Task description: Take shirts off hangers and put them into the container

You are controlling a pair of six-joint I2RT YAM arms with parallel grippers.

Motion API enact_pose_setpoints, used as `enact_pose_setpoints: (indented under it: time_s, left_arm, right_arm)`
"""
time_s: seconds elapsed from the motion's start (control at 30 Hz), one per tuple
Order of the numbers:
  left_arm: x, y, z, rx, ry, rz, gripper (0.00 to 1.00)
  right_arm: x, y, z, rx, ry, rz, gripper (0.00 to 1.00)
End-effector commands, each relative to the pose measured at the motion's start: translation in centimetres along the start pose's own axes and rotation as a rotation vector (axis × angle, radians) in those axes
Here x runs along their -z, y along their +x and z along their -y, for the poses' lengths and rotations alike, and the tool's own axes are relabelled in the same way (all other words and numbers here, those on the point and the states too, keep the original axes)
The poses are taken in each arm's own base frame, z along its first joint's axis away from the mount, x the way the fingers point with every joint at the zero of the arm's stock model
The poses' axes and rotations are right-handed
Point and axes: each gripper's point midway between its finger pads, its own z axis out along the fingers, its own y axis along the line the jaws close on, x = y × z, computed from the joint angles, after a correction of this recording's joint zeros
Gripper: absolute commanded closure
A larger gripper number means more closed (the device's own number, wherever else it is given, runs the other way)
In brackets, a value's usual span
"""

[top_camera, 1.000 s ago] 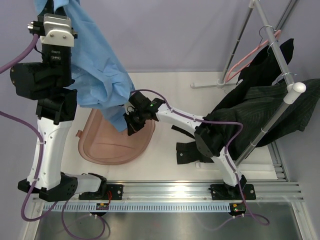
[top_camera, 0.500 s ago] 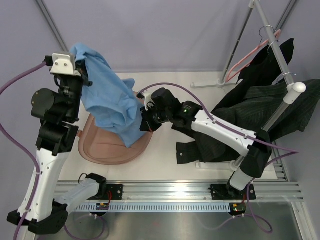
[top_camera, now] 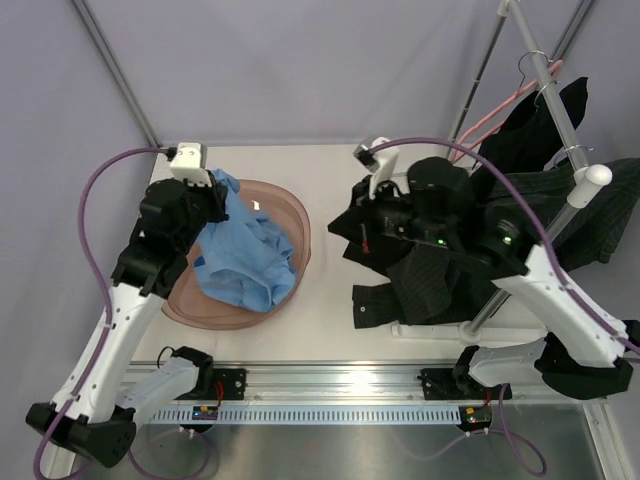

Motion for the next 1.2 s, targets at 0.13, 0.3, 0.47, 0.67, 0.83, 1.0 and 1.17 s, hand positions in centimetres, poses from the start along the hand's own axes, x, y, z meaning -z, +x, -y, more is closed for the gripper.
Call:
enact_pose_setpoints:
  time_s: [0.13,0.3,0.47,0.67,0.83,1.0,1.17]
  left_arm:
    - [-2.6,11.0,0.8,0.143,0.008,-0.374,1.0]
    - [-3.1,17.5,1.2,0.289,0.078,-0.486,1.0]
    - [-3.9,20.1,0.7,0.291,0.065,-0.546,0.97]
    - [-6.0,19.6,-0.8,0.262,0.035,-0.556,0.95]
    - [-7.3,19.1,-1.5,0.266,0.026,-0.563,0.67]
    - [-5.1,16.7,-2.2,0.222,-0.026,-0.46,0.37]
    - [-0.7,9.6,-0.5,0.158,0.016,-0.253,0.13]
  right_arm:
    - [9.6,-2.6,-4.8,0.083,-0.112,0.093,1.0]
    - [10.3,-0.5,-4.2,0.083,-0.097,0.072,1.0]
    - [9.2,2.9,-3.5,0.059,-0.108,0.044,1.0]
    - [7.8,6.4,-3.2,0.004,-0.129,-0.008,1.0]
    - [6.3,9.8,-2.2,-0.024,-0.105,-0.075,1.0]
    - [4.3,13.7,-1.4,-0.06,-0.088,-0.142,1.0]
    - [1.5,17.2,-1.2,-0.068,-0.067,-0.226,1.0]
